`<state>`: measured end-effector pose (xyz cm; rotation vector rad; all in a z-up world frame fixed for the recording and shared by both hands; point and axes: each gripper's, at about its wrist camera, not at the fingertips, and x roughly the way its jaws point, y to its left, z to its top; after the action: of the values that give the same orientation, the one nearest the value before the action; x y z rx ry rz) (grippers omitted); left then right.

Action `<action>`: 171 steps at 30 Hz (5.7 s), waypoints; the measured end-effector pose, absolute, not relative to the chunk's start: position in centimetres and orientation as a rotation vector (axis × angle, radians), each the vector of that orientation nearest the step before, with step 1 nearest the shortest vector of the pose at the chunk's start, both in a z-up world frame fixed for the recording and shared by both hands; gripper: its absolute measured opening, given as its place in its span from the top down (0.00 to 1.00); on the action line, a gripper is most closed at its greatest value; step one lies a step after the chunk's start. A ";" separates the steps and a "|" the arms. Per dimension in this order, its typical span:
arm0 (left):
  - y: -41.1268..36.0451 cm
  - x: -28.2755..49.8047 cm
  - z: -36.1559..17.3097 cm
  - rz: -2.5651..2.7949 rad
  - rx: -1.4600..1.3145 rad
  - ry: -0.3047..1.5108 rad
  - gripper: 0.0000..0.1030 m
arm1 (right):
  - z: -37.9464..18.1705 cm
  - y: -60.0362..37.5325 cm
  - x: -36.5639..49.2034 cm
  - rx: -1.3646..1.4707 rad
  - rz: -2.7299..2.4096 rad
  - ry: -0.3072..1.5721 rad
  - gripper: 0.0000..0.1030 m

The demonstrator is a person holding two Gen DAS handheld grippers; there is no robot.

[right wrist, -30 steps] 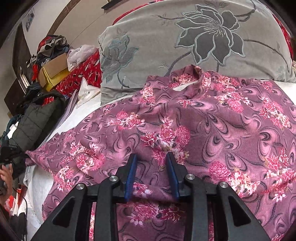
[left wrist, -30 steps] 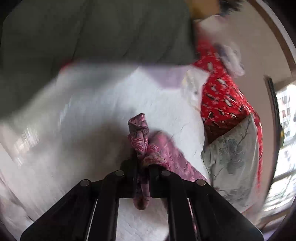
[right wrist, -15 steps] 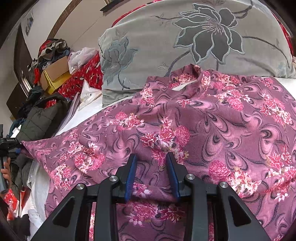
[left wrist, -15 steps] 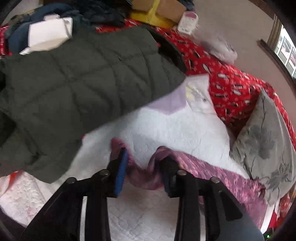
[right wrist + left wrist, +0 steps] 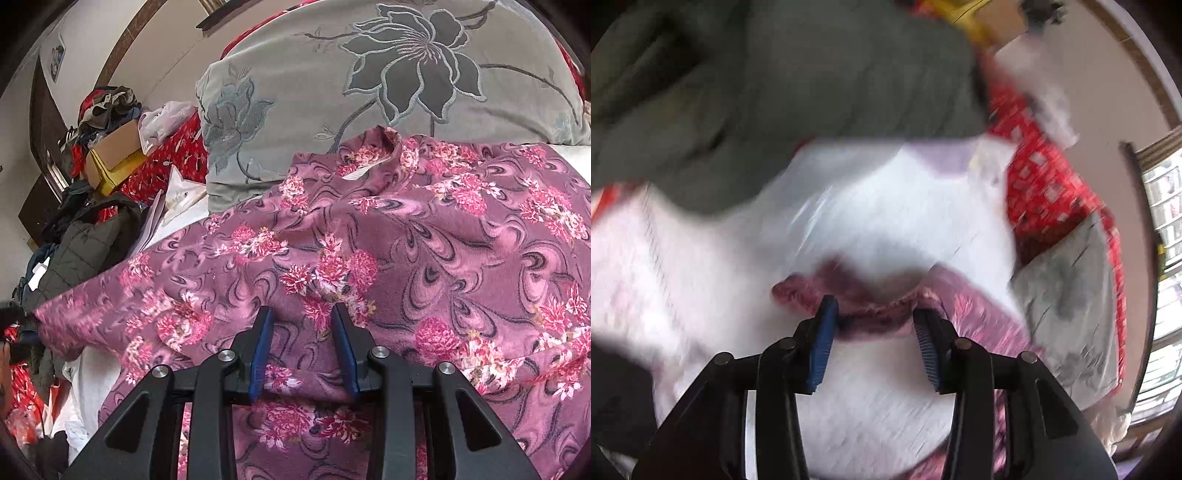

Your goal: Fold small clothes

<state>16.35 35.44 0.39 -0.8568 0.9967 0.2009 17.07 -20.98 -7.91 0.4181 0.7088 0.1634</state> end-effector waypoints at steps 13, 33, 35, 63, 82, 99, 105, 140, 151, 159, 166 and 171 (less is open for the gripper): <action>35.6 12.0 -5.1 0.094 -1.380 0.933 0.53 | -7.9 -21.1 17.0 0.431 0.169 0.705 0.66; 36.2 13.5 -11.5 0.070 -1.760 0.784 0.53 | -7.9 -21.2 17.0 0.437 0.173 0.704 0.66; 36.1 14.2 -11.7 0.069 -1.761 0.793 0.55 | -7.9 -21.2 17.0 0.436 0.172 0.704 0.66; 36.9 20.5 -7.6 0.111 -1.211 0.847 0.53 | -4.4 -7.8 22.1 0.205 0.379 0.826 0.53; 25.1 24.9 3.1 -0.061 -0.737 0.812 0.90 | -7.0 -4.0 22.3 0.016 0.363 0.850 0.39; 7.8 25.7 2.9 -0.316 -0.664 0.985 0.90 | -3.9 -16.7 19.3 0.118 0.095 0.805 0.40; 1.4 25.6 1.1 -0.358 -0.580 1.058 0.90 | -6.3 -21.6 17.8 0.247 0.058 0.806 0.40; 7.4 17.8 -7.0 -0.390 -0.923 1.173 0.52 | -5.8 -21.2 19.0 0.754 0.260 0.864 0.32; 8.8 18.5 -8.4 -0.346 -1.003 1.174 0.52 | -2.0 -22.0 18.8 0.558 0.267 0.759 0.94; 9.1 18.5 -8.7 -0.324 -1.022 1.185 0.52 | -0.7 -29.5 16.4 0.591 0.167 0.675 0.94; 8.6 18.7 -8.6 -0.291 -0.996 1.195 0.52 | -1.4 -36.4 14.3 0.667 0.035 0.626 0.94; 8.6 18.8 -8.7 -0.286 -0.999 1.199 0.53 | -4.5 -39.7 13.7 0.710 -0.053 0.686 0.94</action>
<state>18.78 8.63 -8.70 -0.9994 1.1992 -0.2863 13.72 -39.75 -4.46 0.7099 0.6858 -0.0527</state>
